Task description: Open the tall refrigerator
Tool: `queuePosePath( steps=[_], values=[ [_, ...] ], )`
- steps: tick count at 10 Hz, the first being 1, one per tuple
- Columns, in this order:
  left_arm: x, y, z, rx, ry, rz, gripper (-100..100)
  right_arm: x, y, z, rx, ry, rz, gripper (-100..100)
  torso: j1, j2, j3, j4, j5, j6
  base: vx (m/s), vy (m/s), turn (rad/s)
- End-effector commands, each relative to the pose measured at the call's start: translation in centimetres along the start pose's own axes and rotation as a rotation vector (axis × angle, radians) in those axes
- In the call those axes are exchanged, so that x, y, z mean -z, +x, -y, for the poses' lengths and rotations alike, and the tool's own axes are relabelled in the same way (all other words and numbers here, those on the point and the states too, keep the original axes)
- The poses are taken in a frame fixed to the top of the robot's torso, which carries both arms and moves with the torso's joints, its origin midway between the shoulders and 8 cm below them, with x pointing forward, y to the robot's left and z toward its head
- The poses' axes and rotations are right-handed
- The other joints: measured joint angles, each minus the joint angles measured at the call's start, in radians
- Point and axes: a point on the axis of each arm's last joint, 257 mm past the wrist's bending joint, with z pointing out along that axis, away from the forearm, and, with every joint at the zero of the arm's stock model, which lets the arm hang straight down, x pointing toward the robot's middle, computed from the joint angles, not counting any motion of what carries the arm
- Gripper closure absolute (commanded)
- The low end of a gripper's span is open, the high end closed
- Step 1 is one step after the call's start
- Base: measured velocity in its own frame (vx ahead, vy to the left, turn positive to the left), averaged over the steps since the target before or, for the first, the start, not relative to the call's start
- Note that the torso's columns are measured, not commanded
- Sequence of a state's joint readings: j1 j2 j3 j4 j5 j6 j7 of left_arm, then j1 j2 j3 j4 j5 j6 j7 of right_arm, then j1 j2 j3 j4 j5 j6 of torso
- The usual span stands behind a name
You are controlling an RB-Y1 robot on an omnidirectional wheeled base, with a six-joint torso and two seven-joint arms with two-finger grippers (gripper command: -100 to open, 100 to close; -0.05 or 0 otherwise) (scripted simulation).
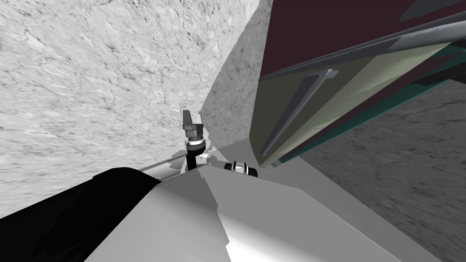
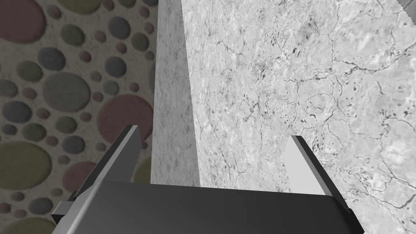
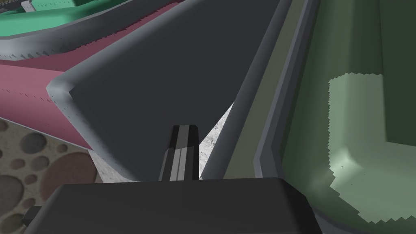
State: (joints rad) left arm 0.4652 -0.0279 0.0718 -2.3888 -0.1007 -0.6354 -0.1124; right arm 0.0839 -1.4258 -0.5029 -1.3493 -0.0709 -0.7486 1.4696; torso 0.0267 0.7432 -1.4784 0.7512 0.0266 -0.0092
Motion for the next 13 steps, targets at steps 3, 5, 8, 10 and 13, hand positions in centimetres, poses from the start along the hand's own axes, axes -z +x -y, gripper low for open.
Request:
queuePosePath(
  steps=[3, 5, 8, 10, 13],
  values=[
    [0.0, 0.0, 0.0, 0.0, 0.0, 0.0, 0, -0.2, -0.1, 0.9, 0.011, 0.013, -0.001, -100, -0.013, -0.001, 0.004, -0.008, -0.016, 0.006, -0.006, 0.021, -0.015],
    [0.0, 0.0, 0.0, 0.0, 0.0, 0.0, 0, -0.2, -0.1, 0.9, 0.011, 0.013, -0.001, -100, -0.008, -0.001, 0.002, -0.003, -0.008, 0.004, 0.003, 0.046, -0.003],
    [0.0, 0.0, 0.0, 0.0, 0.0, 0.0, 0, -0.4, -0.4, 1.6, 0.018, 0.023, 0.006, -100, -0.007, 0.001, 0.002, -0.003, -0.008, 0.003, -0.001, 0.002, 0.008],
    [0.0, 0.0, 0.0, 0.0, 0.0, 0.0, 0, -0.4, -0.4, 1.6, 0.018, 0.023, 0.006, -100, -0.003, 0.001, 0.002, -0.001, -0.004, 0.003, 0.003, 0.013, -0.007],
    [0.0, 0.0, 0.0, 0.0, 0.0, 0.0, 0, -0.8, -0.9, 2.6, 0.029, 0.038, 0.015, -100, 0.002, 0.003, 0.003, 0.001, 0.0, 0.001, 0.002, 0.022, 0.003]
  ],
)
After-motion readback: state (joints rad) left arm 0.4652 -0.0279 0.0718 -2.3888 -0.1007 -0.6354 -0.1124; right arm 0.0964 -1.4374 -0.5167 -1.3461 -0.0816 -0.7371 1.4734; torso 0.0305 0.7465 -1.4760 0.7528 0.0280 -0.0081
